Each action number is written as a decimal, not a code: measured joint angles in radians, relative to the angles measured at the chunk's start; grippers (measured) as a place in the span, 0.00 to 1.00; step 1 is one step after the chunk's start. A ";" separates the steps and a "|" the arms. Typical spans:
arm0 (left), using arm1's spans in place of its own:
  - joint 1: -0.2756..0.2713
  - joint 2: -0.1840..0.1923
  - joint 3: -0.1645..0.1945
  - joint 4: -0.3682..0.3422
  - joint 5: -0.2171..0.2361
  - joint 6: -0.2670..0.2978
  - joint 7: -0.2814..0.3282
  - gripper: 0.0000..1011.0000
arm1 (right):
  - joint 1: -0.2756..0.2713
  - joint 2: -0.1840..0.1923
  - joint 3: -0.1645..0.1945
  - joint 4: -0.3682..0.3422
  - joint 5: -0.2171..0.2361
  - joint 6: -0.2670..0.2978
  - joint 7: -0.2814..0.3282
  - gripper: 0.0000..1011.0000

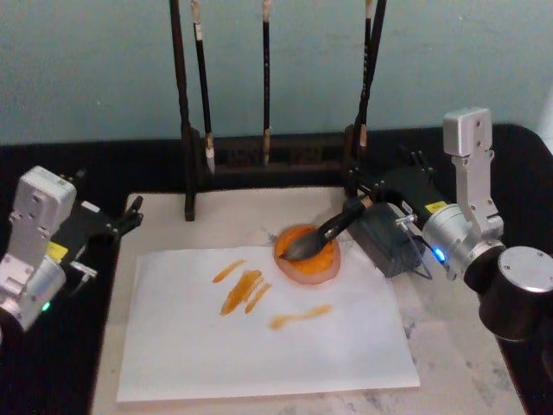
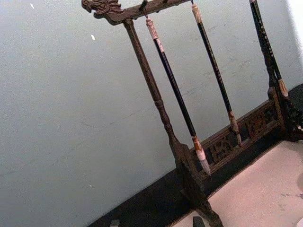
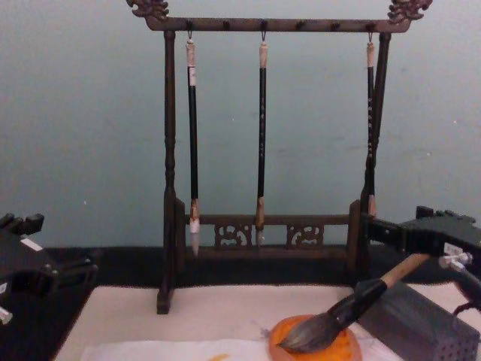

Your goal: Pick up the brush from the inkstone, write on the paper, then place the brush back to its original position.

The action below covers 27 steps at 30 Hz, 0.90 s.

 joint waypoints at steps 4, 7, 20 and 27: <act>0.000 0.000 0.000 0.000 0.000 0.000 0.000 0.99 | 0.000 0.000 0.000 0.000 0.000 0.000 0.000 0.99; 0.000 0.000 0.000 0.000 0.000 0.000 0.000 0.99 | 0.000 0.000 0.000 0.000 0.000 0.000 0.000 0.99; 0.000 0.000 0.000 0.000 0.000 0.000 0.000 0.99 | 0.000 0.000 0.000 0.000 0.000 0.000 0.000 0.99; 0.000 0.000 0.000 0.000 0.000 0.000 0.000 0.99 | 0.000 0.000 0.000 0.000 0.000 0.000 0.000 0.99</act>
